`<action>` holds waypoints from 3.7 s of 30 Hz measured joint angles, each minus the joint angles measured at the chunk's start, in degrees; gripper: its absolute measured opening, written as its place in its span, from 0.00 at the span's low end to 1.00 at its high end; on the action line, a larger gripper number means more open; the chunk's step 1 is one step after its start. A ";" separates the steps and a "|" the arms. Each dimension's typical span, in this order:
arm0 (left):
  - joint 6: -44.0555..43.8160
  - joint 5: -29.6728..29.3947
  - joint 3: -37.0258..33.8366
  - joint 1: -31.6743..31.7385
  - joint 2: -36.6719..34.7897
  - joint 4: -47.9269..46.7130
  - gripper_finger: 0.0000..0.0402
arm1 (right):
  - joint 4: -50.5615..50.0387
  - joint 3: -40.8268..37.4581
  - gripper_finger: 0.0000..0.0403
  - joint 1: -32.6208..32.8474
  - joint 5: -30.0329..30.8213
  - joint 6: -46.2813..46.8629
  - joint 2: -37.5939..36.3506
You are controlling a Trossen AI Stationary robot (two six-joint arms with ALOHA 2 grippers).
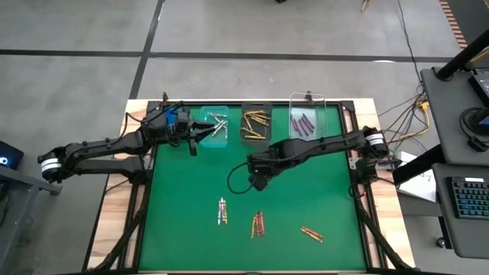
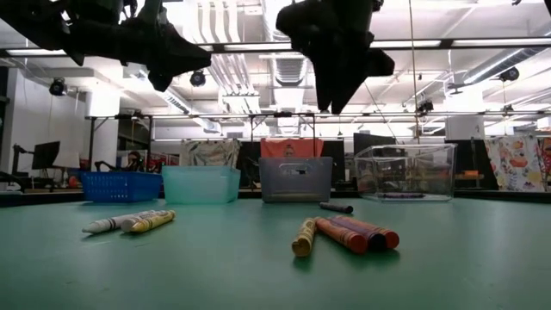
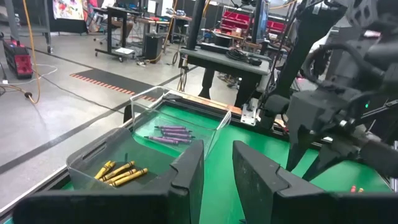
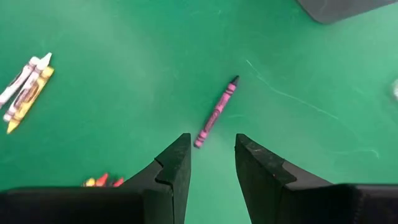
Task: Sort crayons
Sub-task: Put the violet crayon into the transparent bin
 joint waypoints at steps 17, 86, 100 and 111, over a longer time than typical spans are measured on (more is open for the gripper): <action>-0.04 0.05 0.00 0.00 -0.13 -1.03 0.17 | 3.45 -1.56 0.28 -0.76 0.06 3.68 9.20; -0.96 -0.95 -0.04 -0.02 0.02 -2.21 0.17 | -8.66 4.98 0.02 -33.47 4.26 -30.69 -3.46; -1.42 -1.64 -0.04 -0.02 0.02 -2.36 0.17 | -8.41 -6.42 0.02 -49.59 4.87 -24.20 -3.03; -1.40 -1.69 -0.04 -0.02 0.00 -2.34 0.17 | -0.87 -15.32 0.02 -49.53 9.16 -20.99 -3.03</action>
